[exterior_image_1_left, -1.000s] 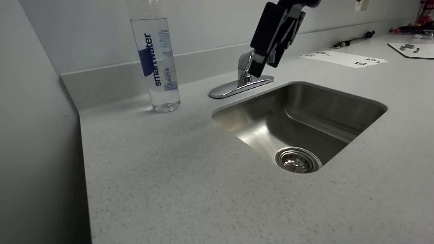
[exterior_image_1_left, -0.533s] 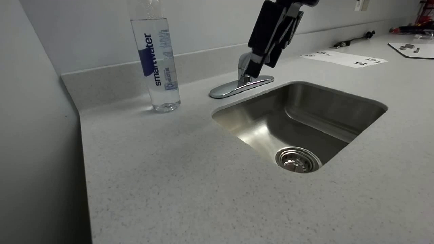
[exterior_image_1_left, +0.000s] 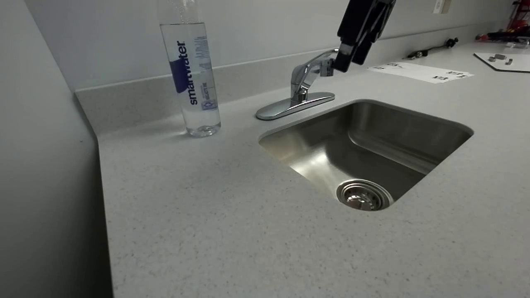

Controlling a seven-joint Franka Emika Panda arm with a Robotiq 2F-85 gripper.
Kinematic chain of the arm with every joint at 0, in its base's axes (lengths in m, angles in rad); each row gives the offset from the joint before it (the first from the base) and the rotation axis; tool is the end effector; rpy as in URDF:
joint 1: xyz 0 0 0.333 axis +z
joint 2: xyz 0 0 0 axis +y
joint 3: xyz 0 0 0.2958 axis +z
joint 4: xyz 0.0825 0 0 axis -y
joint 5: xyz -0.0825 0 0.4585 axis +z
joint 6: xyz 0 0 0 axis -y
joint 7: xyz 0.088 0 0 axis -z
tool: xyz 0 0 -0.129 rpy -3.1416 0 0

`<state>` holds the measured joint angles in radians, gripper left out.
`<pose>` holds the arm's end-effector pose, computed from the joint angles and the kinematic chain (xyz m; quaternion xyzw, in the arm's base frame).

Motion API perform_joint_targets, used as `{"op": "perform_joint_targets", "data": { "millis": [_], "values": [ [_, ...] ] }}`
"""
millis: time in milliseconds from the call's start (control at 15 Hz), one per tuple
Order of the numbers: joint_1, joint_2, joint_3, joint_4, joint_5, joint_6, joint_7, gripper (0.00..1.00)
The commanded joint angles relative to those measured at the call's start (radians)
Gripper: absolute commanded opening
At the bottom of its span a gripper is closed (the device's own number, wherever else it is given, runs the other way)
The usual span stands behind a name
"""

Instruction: Slide the spout to the left

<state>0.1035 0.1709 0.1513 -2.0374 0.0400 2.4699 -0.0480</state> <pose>0.6461 0.1680 0.3033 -0.9820 -0.1330 -0.1277 0.0403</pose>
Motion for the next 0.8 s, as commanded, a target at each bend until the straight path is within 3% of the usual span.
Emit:
{"op": "perform_joint_targets", "data": {
  "millis": [0,467,733],
  "values": [
    [-0.041,-0.082,-0.022,-0.035,0.074,-0.084,-0.094,1.0],
    [-0.077,-0.203,-0.082,-0.081,0.175,-0.16,-0.213,1.0],
    [-0.071,-0.276,-0.112,-0.132,0.232,-0.139,-0.237,1.0]
  ]
}}
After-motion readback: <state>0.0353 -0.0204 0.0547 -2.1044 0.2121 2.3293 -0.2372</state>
